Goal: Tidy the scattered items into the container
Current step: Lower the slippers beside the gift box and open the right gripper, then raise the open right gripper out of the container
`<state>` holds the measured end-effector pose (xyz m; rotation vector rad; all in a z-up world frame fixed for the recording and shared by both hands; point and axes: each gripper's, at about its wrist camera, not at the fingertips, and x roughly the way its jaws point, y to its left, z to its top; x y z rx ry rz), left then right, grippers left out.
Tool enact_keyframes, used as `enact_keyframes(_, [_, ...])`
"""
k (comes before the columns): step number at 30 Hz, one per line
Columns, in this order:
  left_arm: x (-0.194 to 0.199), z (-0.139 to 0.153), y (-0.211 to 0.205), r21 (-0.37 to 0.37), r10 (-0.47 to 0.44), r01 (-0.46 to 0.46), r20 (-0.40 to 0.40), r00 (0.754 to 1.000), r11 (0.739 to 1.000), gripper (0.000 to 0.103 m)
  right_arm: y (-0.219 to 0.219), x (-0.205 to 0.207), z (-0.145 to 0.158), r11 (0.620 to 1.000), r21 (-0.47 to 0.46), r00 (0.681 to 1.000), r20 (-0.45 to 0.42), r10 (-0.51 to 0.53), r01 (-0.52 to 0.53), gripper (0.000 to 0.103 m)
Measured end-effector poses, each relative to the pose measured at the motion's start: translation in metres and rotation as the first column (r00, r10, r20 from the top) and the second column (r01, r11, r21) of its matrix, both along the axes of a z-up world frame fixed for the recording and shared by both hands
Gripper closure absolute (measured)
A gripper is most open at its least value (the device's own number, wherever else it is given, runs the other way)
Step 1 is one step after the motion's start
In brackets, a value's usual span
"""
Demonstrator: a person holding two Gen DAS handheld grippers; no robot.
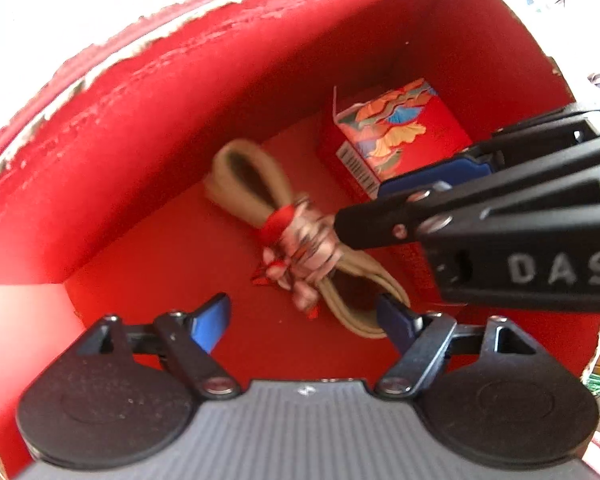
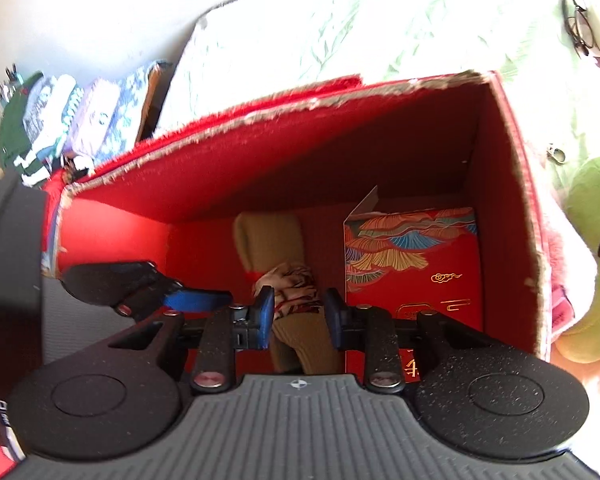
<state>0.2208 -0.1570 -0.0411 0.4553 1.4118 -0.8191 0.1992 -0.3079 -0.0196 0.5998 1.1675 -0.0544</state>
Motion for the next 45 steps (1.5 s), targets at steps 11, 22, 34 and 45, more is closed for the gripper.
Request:
enact_keyframes(11, [-0.006, 0.007, 0.000, -0.004, 0.022, -0.022, 0.022, 1.000, 1.000, 0.016, -0.004, -0.018, 0.009, 0.999, -0.022, 0.996, 0.079, -0.042, 0.044, 0.073])
enact_keyframes(22, [-0.009, 0.009, -0.012, -0.005, -0.025, 0.025, 0.075, 0.997, 1.000, 0.013, 0.006, -0.026, 0.022, 0.998, 0.000, 0.991, 0.118, -0.067, 0.067, 0.073])
enact_keyframes(34, [-0.027, 0.032, 0.026, 0.013, 0.087, -0.092, 0.200, 0.976, 0.996, 0.011, 0.027, -0.055, 0.033, 0.984, -0.085, 0.969, 0.205, -0.134, 0.154, 0.073])
enact_keyframes(45, [-0.051, 0.049, 0.052, -0.033, 0.218, -0.222, 0.385, 0.897, 0.974, 0.011, 0.051, -0.079, 0.022, 0.942, -0.194, 0.928, 0.312, -0.204, 0.273, 0.073])
